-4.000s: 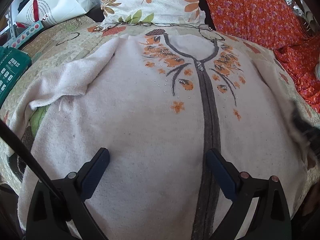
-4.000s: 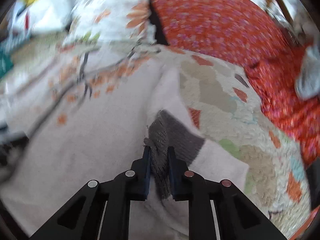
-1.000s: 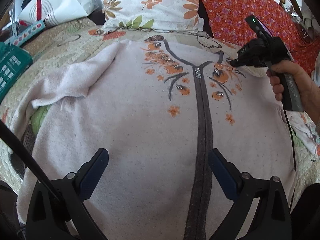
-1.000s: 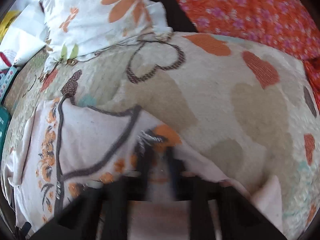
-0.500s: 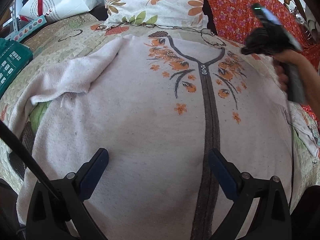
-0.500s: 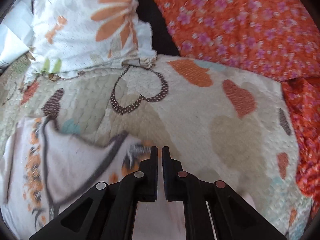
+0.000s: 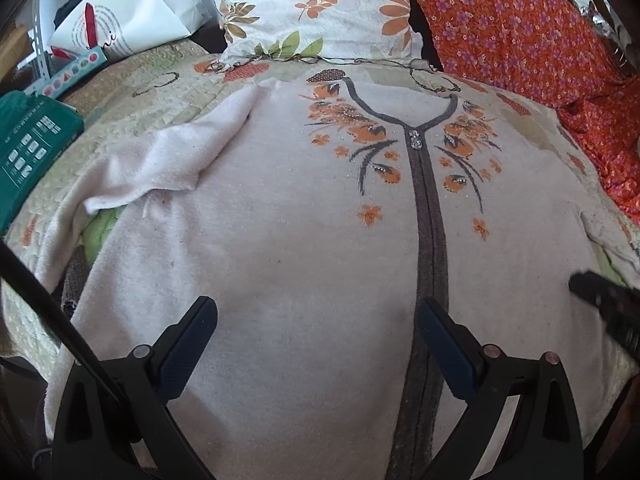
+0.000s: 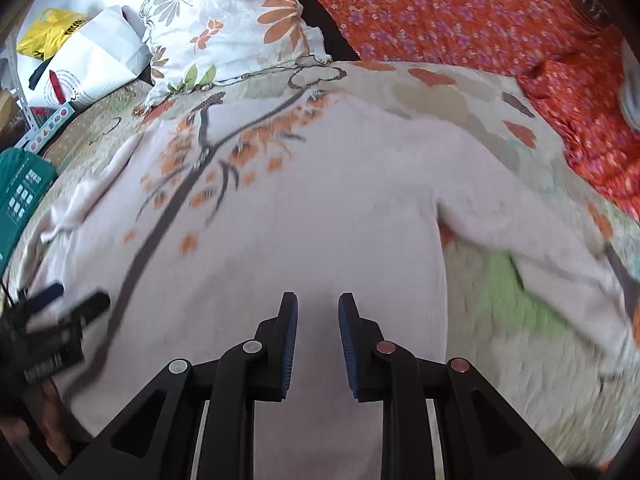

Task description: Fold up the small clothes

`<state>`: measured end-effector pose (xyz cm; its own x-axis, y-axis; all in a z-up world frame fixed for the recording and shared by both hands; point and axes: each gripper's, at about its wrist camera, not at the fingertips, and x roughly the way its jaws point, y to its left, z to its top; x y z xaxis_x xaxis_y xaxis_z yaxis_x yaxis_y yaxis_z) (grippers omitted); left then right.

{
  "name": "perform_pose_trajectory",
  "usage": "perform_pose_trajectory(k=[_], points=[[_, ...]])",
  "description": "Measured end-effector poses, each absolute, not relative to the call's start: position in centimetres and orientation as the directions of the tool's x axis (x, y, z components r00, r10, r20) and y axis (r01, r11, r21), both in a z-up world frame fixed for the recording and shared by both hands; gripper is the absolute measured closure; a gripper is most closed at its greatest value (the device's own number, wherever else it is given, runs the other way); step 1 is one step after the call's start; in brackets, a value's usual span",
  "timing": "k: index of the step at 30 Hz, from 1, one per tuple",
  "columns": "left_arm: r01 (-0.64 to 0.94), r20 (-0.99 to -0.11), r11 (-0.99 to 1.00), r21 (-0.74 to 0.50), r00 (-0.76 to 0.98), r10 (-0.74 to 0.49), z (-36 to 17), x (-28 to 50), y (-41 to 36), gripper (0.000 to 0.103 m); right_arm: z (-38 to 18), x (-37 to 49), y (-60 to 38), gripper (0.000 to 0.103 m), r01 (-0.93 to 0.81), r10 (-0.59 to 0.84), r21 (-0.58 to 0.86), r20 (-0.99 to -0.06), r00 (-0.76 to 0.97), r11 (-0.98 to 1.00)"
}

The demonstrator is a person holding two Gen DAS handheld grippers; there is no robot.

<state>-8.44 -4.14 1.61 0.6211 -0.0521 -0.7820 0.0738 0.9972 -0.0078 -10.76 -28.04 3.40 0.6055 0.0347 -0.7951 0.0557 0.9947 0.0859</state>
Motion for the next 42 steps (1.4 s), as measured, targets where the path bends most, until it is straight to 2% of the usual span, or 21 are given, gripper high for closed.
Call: perform_pose_trajectory(k=[4, 11, 19, 26, 42], points=[[0.079, -0.793, 0.997, 0.019, 0.608, -0.033, 1.2, -8.6, -4.5, 0.004, 2.8, -11.6, -27.4, 0.067, 0.036, 0.025, 0.059, -0.796, 0.605, 0.998], [0.076, -0.805, 0.997, 0.016, 0.592, -0.032, 0.6, -8.4, -4.5, 0.003, 2.4, -11.9, -27.0, 0.061, 0.035, 0.017, 0.049, -0.789, 0.614, 0.998], [0.073, -0.812, 0.997, 0.003, 0.583, -0.040, 0.4, -8.2, -4.4, 0.001, 1.9, -11.8, -26.1, 0.046, 0.049, -0.028, 0.005, -0.764, 0.644, 0.999], [0.071, -0.814, 0.997, 0.000, 0.580, -0.042, 0.3, -8.0, -4.3, 0.000, 1.5, -12.1, -25.8, 0.039, 0.072, -0.066, -0.023, -0.731, 0.679, 0.997], [0.063, -0.807, 0.998, 0.005, 0.590, -0.033, 0.1, -7.9, -4.2, 0.000, 1.3, -12.0, -26.1, 0.027, 0.101, -0.091, -0.029, -0.723, 0.685, 0.994]])
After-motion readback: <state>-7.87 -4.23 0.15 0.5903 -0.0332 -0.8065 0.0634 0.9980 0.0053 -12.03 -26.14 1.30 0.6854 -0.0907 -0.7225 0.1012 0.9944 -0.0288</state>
